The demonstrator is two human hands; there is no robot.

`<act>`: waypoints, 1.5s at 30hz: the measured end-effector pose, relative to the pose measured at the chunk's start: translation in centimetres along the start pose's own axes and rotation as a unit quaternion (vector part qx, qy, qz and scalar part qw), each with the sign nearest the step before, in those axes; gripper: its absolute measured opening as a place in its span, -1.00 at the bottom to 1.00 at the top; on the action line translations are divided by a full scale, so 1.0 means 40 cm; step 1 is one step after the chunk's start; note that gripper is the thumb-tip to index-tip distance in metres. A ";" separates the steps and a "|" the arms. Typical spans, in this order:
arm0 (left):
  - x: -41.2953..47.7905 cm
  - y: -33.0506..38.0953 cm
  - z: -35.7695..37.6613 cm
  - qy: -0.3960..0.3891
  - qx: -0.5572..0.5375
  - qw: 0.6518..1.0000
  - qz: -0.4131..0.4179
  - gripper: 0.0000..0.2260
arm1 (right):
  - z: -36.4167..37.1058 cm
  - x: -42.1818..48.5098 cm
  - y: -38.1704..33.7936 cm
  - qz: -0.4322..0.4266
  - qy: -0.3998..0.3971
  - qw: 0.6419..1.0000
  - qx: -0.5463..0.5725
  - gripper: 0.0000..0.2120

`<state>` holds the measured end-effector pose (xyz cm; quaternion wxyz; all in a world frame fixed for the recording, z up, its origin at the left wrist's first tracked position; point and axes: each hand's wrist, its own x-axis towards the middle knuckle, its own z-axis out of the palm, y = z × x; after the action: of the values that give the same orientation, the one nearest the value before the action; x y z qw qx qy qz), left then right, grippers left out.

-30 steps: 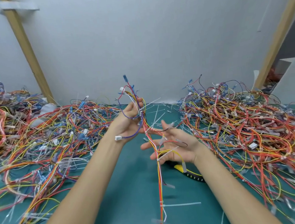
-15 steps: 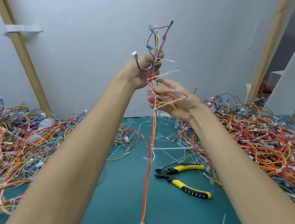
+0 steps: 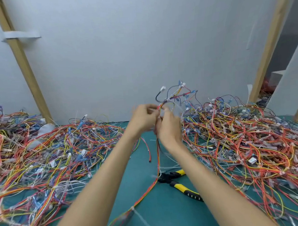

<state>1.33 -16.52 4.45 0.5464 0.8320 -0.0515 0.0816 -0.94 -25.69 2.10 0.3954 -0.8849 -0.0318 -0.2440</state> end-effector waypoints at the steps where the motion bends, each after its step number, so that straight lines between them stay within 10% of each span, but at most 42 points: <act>1: -0.016 -0.027 0.015 0.009 0.020 1.000 0.004 -0.83 | 0.016 -0.021 0.016 -0.011 -0.006 0.999 -0.047 -0.67; 7: -0.115 -0.161 0.040 0.092 -0.006 0.996 -0.001 -0.88 | 0.006 -0.129 0.106 -0.101 -0.108 0.981 -0.122 -0.64; 13: -0.141 -0.214 -0.021 -0.037 -0.236 0.968 -0.071 -0.81 | -0.082 -0.126 0.212 -0.158 0.044 0.982 -0.094 -0.97; 17: -0.114 -0.168 -0.054 -0.153 -0.296 0.940 -0.076 -0.83 | -0.121 -0.046 0.219 -0.182 0.017 0.968 -0.171 -0.55; 20: -0.106 -0.117 -0.065 -0.221 -0.348 0.906 -0.098 -0.77 | -0.143 0.023 0.186 -0.205 -0.026 0.954 -0.216 -0.64; 31: -0.234 -0.089 -0.093 -0.262 -0.106 0.959 -0.022 -0.65 | -0.308 0.169 0.114 -0.150 -0.033 0.931 -0.331 -0.71; 36: -0.156 -0.018 -0.084 0.033 0.263 0.957 0.115 -0.78 | -0.375 0.175 0.068 -0.105 0.004 0.968 -0.226 -0.68; 40: -0.097 0.084 -0.064 0.219 0.001 0.936 0.276 -0.75 | -0.422 0.149 0.014 -0.103 -0.031 0.993 0.055 -0.65; 45: -0.104 0.050 -0.036 0.150 -0.108 0.948 0.258 -0.68 | -0.395 0.100 0.015 -0.099 -0.141 0.977 0.125 -0.66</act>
<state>-3.21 -16.02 5.99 0.5945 0.7047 -0.1898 0.3377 -3.69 -37.97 12.49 0.4683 -0.8466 -0.2047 -0.1487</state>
